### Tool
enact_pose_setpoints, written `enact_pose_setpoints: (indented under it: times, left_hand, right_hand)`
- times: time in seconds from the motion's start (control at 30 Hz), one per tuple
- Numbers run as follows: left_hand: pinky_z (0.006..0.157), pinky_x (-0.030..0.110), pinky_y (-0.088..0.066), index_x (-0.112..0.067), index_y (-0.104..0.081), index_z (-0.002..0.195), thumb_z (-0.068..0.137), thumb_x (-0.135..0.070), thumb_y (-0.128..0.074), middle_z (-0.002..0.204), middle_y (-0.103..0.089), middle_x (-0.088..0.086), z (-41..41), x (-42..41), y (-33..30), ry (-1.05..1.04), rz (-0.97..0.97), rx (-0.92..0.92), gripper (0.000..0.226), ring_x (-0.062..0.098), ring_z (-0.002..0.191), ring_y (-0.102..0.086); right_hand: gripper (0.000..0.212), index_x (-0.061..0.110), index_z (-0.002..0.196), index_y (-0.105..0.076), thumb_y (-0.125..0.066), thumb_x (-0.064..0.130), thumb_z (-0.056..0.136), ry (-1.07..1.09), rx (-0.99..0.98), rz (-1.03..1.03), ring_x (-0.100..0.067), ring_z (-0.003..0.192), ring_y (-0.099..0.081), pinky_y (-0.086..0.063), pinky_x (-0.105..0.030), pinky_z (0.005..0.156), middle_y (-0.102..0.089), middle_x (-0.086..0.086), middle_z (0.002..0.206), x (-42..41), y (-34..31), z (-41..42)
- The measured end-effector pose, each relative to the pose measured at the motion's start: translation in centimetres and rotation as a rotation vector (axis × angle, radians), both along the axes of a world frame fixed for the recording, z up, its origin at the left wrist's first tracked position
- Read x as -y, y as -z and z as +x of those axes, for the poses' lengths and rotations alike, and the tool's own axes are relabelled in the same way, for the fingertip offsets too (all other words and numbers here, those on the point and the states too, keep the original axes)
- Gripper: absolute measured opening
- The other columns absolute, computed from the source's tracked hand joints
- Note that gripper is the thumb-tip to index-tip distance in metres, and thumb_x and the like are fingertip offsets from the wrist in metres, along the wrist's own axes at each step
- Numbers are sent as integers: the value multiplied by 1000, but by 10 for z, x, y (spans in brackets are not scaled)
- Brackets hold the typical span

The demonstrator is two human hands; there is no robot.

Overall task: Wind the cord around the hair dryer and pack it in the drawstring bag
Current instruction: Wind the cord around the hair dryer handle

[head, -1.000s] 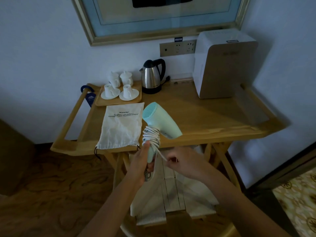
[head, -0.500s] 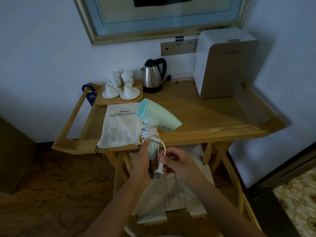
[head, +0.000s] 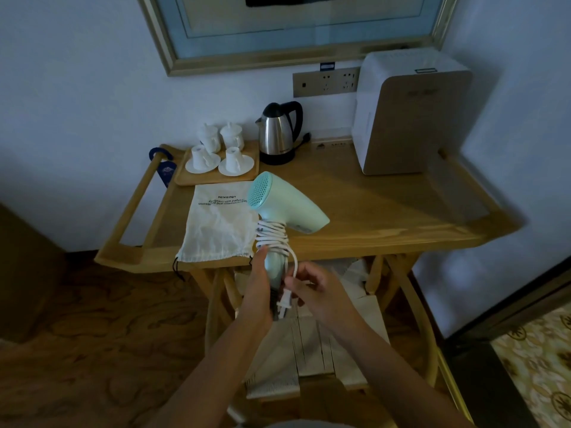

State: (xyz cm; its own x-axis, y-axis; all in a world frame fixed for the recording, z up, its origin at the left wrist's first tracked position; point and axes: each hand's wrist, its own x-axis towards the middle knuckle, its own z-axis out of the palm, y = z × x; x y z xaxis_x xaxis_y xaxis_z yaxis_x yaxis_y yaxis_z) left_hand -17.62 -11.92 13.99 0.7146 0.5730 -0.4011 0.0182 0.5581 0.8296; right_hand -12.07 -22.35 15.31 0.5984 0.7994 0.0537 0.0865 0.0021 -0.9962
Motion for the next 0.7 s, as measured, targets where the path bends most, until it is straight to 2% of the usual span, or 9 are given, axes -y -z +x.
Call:
enact_pose_setpoints:
  times: [0.1,0.2,0.27,0.4,0.5,0.6,0.63,0.7]
  left_hand:
    - [47,20,-50,-11,-61,86,94,-46,-36,64,-62,6,2,0,0,-6,31,2,43,10,53,-62]
    - [43,19,-50,-17,-62,90,96,-45,-35,57,-68,1,2,3,0,-8,103,-28,40,9,49,-63]
    - [41,18,-48,-18,-61,87,96,-45,-35,53,-68,-5,3,4,3,8,87,-32,39,6,47,-63]
    - [43,20,-50,-21,-64,89,91,-53,-41,60,-72,-2,1,4,9,-36,48,-76,39,10,55,-69]
    - [40,19,-49,-23,-65,86,91,-51,-42,59,-72,0,4,8,8,-62,37,-91,37,10,53,-68]
    - [37,15,-45,-18,-61,102,95,-43,-38,60,-68,8,9,10,1,-96,43,-152,35,3,45,-64]
    - [39,16,-47,-22,-61,100,93,-47,-40,66,-69,8,9,9,2,-102,77,-186,33,4,47,-65]
    - [51,23,-51,-36,-57,92,87,-55,-42,84,-69,2,7,10,4,-91,214,-228,25,9,63,-69]
  right_hand:
    - [9,12,79,-59,-57,11,89,94,2,13,3,58,-56,-41,-9,52,-60,3,69,-2,4,1]
    - [10,15,81,-57,-54,17,91,122,-145,27,-1,57,-57,-42,-15,50,-62,1,68,-1,8,3]
    - [8,17,84,-57,-55,21,90,77,-169,17,-4,60,-60,-46,-18,52,-64,8,67,2,12,3]
    - [3,16,87,-57,-58,18,89,-3,70,7,-8,63,-61,-49,-19,59,-63,5,70,2,17,-1]
    - [9,22,81,-54,-57,19,90,29,184,14,-8,57,-59,-48,-21,55,-60,3,65,4,17,7]
    - [7,20,85,-53,-57,24,90,45,343,-41,-22,71,-59,-53,-38,63,-56,-6,83,6,20,16]
    - [10,18,88,-53,-55,28,90,53,402,-56,-22,76,-58,-53,-40,66,-53,-5,90,7,23,16]
    - [21,16,97,-55,-51,35,89,66,445,-56,-18,81,-57,-54,-34,70,-48,-1,99,7,29,12]
